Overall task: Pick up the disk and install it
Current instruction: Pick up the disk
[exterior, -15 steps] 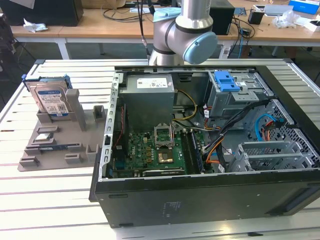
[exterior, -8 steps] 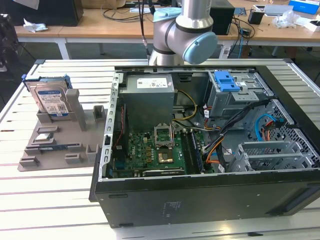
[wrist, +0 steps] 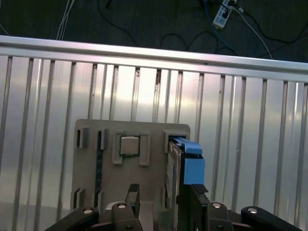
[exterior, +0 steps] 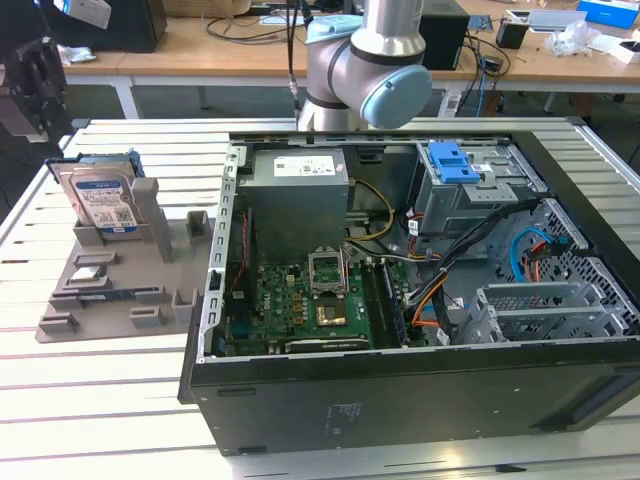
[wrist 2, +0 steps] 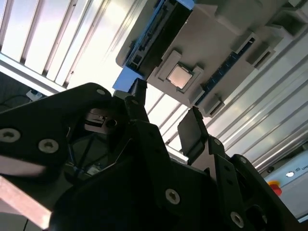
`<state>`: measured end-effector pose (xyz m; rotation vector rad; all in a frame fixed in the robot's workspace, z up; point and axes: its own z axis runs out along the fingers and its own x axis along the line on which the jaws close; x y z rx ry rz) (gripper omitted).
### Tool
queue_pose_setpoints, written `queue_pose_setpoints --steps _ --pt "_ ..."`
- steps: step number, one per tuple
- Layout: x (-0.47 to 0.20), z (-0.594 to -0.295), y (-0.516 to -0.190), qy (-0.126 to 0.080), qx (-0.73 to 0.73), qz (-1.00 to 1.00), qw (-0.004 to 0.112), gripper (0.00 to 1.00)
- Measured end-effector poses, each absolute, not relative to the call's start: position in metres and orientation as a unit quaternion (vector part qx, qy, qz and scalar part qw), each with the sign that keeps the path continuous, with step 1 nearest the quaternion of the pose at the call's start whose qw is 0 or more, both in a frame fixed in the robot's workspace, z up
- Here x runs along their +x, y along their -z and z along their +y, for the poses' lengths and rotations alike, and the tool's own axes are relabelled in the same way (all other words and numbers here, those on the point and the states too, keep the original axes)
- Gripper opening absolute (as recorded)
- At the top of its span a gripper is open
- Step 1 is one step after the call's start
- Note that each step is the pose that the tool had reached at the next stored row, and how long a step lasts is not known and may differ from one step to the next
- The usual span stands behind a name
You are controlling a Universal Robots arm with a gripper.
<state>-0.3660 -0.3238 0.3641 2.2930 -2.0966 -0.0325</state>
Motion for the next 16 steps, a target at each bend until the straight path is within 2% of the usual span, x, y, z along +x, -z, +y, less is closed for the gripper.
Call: queue_pose_setpoints --steps 16 --pt "-0.372 -0.297 -0.325 0.011 0.731 -0.682 0.017 0.54"
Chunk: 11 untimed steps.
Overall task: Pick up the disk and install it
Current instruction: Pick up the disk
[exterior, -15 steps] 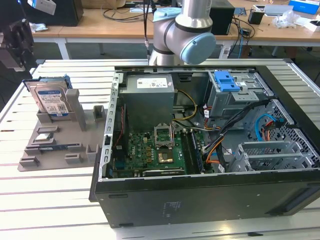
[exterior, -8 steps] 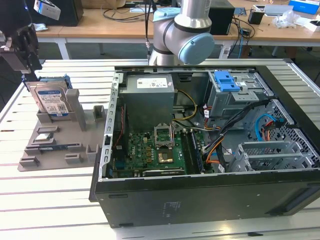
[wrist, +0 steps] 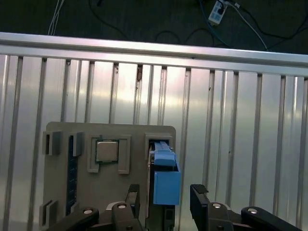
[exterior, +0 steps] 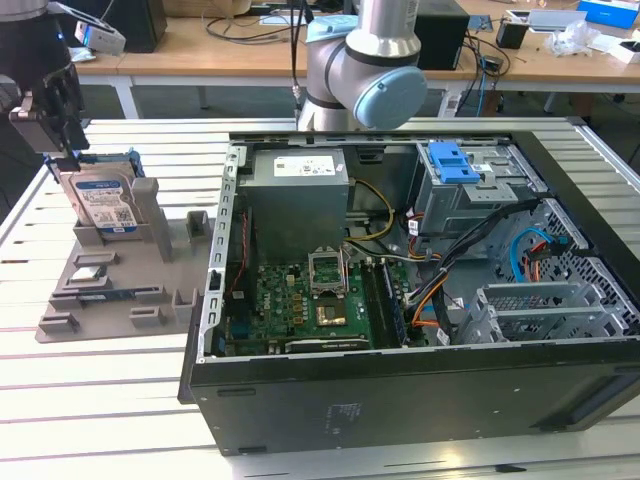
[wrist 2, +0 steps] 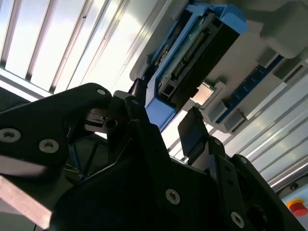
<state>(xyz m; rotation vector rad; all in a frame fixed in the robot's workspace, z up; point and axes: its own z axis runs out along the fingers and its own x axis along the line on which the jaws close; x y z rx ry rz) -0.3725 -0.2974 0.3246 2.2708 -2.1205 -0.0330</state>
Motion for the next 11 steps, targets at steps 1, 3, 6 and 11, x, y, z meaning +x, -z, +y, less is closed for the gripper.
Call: queue_pose_setpoints --steps 1,3,6,11 --pt "-0.373 -0.298 -0.323 0.011 0.730 -0.683 0.017 0.54" --pt "-0.373 -0.298 -0.319 0.011 0.728 -0.685 0.017 0.54" --pt "-0.373 -0.300 -0.314 0.011 0.726 -0.687 0.017 0.54" --pt "-0.373 -0.302 -0.305 0.011 0.726 -0.687 0.017 0.54"
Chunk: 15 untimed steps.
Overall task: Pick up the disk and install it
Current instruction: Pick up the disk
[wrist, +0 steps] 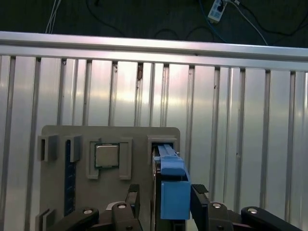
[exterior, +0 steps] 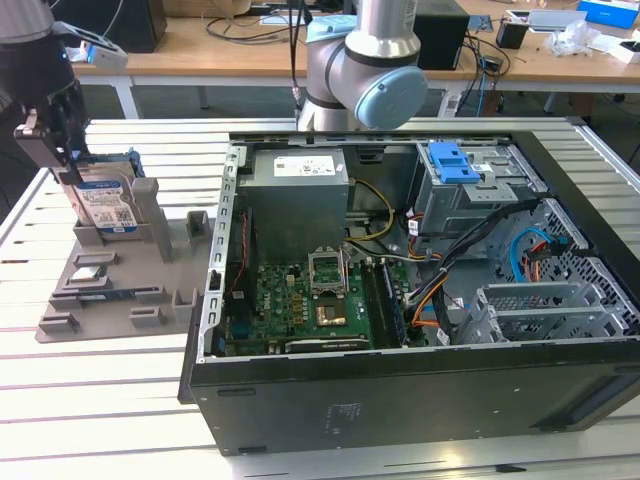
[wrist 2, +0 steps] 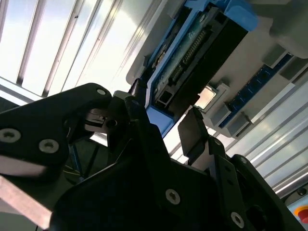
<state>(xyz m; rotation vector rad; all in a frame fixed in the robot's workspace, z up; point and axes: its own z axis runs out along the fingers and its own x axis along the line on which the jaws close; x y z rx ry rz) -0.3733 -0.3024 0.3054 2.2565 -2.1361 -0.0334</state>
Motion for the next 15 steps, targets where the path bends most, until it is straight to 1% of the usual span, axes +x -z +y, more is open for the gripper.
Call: queue_pose_setpoints --steps 4,11,12,13,14,15 --pt "-0.3733 -0.3023 -0.2957 0.011 0.726 -0.687 0.017 0.54" --pt "-0.3733 -0.3023 -0.2944 0.011 0.726 -0.687 0.017 0.54" --pt "-0.3733 -0.3023 -0.2943 0.011 0.726 -0.687 0.017 0.53" --pt "-0.3733 -0.3023 -0.2942 0.011 0.726 -0.687 0.017 0.46" --pt "-0.3733 -0.3023 -0.2940 0.011 0.726 -0.687 0.017 0.37" --pt "-0.3733 -0.3023 -0.2940 0.011 0.726 -0.687 0.017 0.37"
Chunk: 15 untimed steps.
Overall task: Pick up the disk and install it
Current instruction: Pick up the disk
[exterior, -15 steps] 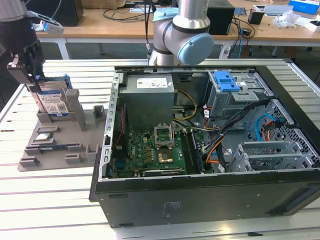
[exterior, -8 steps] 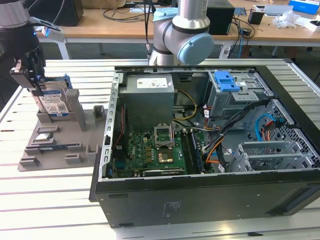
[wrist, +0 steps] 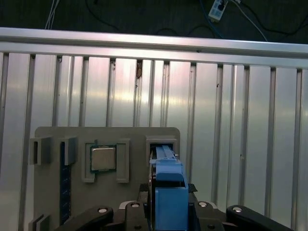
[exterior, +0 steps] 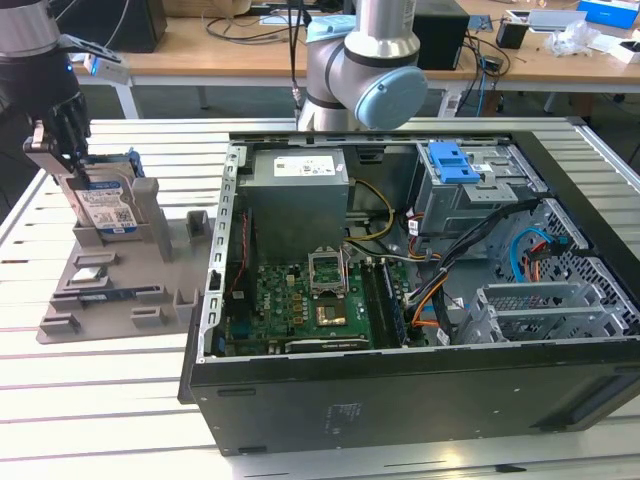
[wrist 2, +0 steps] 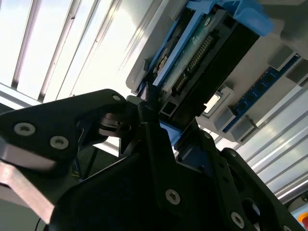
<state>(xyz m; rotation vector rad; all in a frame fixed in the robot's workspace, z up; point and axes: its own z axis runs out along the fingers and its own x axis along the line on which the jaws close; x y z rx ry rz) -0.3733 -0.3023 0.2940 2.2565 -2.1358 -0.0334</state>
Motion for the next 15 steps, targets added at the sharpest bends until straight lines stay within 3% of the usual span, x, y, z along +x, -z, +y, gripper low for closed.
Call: queue_pose_setpoints --steps 15 --pt "-0.3733 -0.3023 -0.2931 0.011 0.726 -0.687 0.017 0.37"
